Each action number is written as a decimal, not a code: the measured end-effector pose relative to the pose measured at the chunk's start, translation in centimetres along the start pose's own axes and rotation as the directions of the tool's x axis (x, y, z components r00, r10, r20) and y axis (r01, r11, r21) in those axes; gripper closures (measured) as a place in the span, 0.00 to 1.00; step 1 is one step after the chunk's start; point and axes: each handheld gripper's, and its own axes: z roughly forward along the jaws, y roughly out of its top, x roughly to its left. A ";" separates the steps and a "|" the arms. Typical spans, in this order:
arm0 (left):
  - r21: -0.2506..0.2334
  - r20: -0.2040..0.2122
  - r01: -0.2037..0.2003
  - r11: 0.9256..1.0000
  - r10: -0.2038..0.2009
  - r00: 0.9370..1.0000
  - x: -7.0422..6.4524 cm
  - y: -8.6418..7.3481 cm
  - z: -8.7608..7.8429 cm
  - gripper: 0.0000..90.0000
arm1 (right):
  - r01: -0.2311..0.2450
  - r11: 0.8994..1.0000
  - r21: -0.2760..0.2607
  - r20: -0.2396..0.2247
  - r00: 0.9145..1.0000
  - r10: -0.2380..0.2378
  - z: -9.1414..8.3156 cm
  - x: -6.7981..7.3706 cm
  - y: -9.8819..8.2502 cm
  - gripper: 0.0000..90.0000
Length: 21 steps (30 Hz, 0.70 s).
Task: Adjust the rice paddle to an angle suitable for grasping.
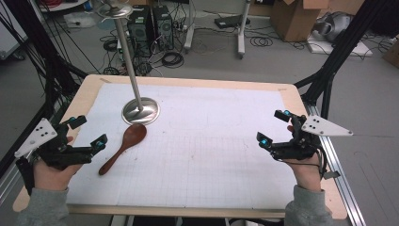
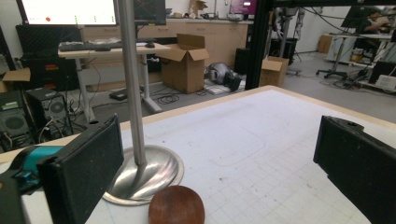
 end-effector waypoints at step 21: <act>0.179 0.043 0.003 0.984 -0.011 0.999 0.4 -2.9 1.6 0.77 | 0.012 1.000 0.014 -0.013 1.000 -0.012 0.2 0.2 0.0 0.01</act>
